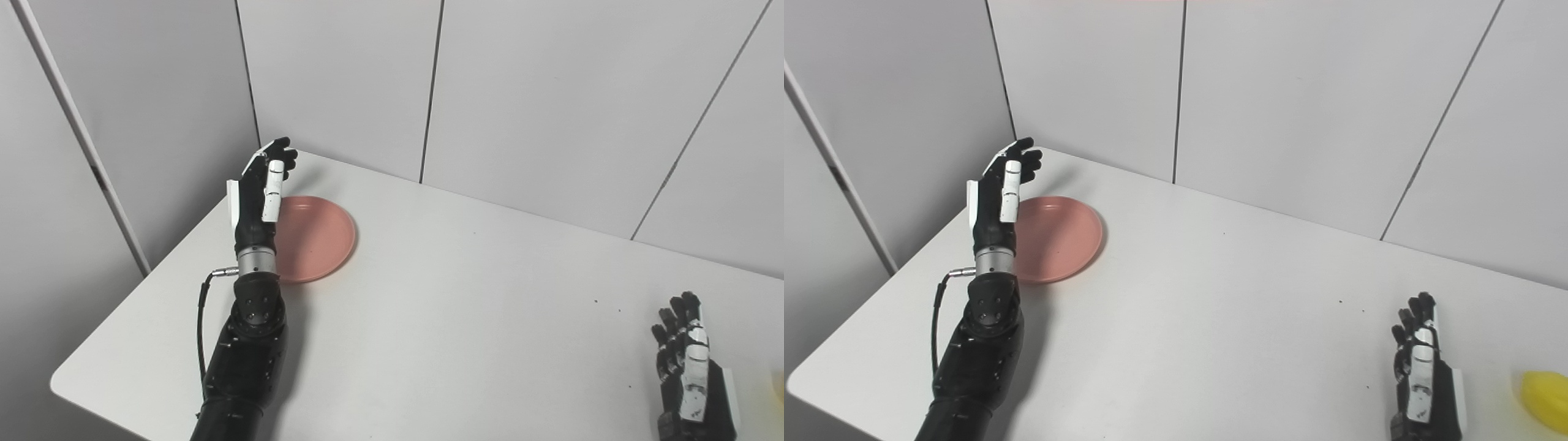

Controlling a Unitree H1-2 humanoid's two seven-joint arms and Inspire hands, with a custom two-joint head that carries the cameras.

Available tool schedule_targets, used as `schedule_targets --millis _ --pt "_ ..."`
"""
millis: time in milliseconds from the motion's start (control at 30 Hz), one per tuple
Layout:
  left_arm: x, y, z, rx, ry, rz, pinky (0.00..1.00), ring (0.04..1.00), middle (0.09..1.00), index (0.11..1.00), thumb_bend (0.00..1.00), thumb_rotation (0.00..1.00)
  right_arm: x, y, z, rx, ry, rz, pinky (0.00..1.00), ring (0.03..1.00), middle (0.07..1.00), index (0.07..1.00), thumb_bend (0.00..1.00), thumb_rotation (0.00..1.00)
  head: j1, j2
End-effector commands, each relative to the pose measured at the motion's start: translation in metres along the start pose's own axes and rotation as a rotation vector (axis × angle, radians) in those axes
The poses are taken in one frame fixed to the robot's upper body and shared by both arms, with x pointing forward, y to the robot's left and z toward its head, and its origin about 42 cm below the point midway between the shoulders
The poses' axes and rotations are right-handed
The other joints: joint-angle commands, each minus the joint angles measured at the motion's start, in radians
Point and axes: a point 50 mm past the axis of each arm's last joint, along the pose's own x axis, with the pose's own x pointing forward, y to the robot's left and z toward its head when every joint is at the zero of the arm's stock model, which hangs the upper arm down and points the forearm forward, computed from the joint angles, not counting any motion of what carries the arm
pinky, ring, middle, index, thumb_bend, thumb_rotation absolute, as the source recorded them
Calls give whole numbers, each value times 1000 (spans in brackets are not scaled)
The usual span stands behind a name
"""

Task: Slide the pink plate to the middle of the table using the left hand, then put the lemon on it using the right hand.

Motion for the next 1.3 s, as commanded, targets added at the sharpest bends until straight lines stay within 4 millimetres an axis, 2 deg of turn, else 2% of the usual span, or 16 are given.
schedule_targets --millis 0,400,733,933,1133,1267 --pt "12 7 12 26 -50 18 773 744 737 724 752 1000 6 -1 15 -8 -48 15 1000 1000 1000 1000 712 999 2 0" --pt "14 31 4 68 -5 69 808 783 770 747 783 1000 7 0 16 -3 -62 19 1000 1000 1000 1000 695 1000 12 -8" --pt "15 47 -8 91 6 121 816 799 791 779 758 1000 5 0 19 4 -62 20 1000 1000 1000 1000 707 1000 21 -9" --pt "15 54 -17 84 61 156 871 826 808 800 796 1000 6 -1 19 6 -63 18 1000 1000 1000 1000 714 994 26 -9" --pt "14 60 -24 81 90 158 916 857 821 812 765 1000 7 0 20 13 -66 16 1000 1000 1000 1000 717 991 26 -5" --pt "13 62 -30 37 123 168 897 851 830 823 759 1000 6 0 21 11 -61 17 1000 1000 1000 1000 733 990 23 -5"
